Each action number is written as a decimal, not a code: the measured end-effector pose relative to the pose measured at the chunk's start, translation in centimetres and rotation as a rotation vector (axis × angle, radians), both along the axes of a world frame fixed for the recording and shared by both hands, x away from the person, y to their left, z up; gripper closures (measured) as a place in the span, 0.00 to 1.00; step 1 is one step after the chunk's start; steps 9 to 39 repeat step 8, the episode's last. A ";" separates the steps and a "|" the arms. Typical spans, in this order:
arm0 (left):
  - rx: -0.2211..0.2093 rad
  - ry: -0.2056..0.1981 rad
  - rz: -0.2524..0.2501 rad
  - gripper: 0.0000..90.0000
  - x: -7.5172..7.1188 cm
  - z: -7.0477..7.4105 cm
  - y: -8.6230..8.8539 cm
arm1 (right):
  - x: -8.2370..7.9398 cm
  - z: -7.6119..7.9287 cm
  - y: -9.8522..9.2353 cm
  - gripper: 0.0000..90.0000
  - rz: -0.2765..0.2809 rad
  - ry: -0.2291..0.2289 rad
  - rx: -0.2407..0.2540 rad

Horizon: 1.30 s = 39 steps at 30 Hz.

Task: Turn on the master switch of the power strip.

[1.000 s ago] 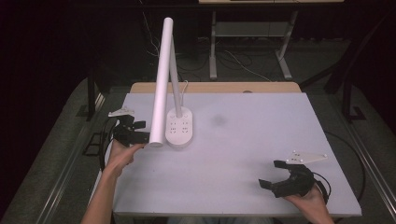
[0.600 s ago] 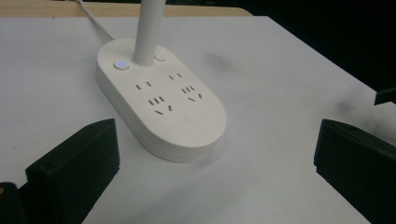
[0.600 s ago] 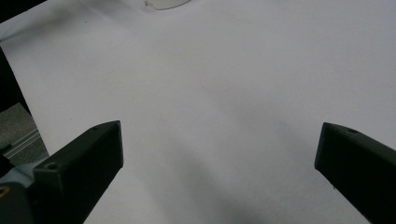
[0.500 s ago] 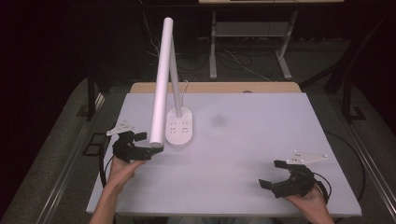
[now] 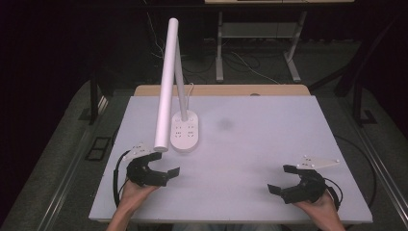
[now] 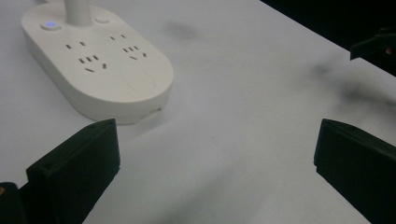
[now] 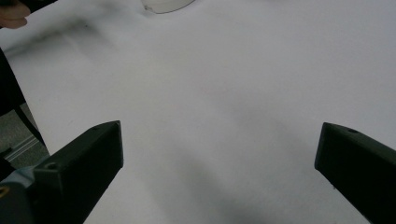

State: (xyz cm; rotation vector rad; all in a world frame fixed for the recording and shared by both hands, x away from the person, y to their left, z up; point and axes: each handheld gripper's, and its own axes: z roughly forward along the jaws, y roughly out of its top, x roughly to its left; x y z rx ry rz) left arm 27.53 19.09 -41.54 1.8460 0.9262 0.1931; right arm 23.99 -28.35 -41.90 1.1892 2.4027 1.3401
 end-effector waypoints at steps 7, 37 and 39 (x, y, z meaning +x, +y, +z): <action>-0.009 0.009 -0.017 0.00 -0.7 -0.7 -0.2 | -0.1 0.0 0.0 0.01 -0.001 -0.001 0.006; -0.015 0.015 -0.017 0.00 -0.8 -1.0 -0.3 | 0.0 0.0 0.0 0.01 -0.001 -0.001 0.010; -0.015 0.015 -0.017 0.00 -0.8 -1.0 -0.3 | 0.0 0.0 0.0 0.01 -0.001 -0.001 0.010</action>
